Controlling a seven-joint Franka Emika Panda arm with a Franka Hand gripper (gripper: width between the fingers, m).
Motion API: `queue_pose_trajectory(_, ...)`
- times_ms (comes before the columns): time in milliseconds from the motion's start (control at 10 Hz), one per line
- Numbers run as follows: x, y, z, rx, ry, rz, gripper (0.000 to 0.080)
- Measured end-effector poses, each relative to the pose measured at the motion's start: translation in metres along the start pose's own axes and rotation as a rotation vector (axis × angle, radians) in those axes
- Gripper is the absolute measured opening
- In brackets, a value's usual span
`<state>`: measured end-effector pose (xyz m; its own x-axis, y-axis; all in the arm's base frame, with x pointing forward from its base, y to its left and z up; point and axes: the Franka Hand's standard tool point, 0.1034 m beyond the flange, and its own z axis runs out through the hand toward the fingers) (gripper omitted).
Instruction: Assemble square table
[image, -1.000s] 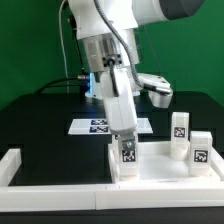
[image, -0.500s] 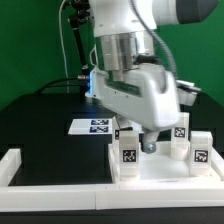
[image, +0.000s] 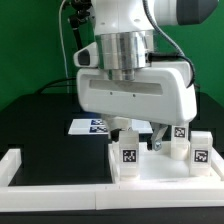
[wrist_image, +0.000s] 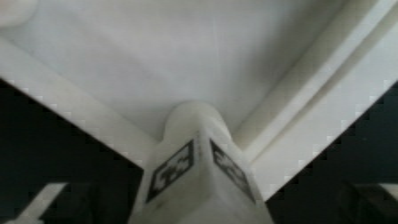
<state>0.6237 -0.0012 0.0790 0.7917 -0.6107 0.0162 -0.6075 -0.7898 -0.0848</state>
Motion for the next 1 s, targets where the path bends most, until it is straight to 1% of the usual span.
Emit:
queue_pose_trajectory(100, 0.0048, 0.0023, 0.0016, 0.003, 0.034, -0.165, 0.0648)
queue_pose_trajectory(200, 0.0039, 0.0013, 0.0035, 0.002, 0.049, -0.232, 0.0648)
queue_pose_trajectory(300, 0.0036, 0.0017, 0.0036, 0.002, 0.046, -0.213, 0.0619)
queue_pose_trajectory(400, 0.0037, 0.0019, 0.0036, 0.002, 0.046, -0.198, 0.0619)
queue_pose_trajectory(500, 0.0037, 0.0018, 0.0036, 0.002, 0.046, -0.194, 0.0431)
queue_pose_trajectory(600, 0.0035, 0.0016, 0.0037, 0.005, 0.045, -0.126, 0.0431)
queue_pose_trajectory(700, 0.0035, 0.0017, 0.0038, 0.006, 0.045, -0.059, 0.0287)
queue_pose_trajectory(1000, 0.0034, 0.0021, 0.0048, 0.011, 0.043, 0.16, 0.0288)
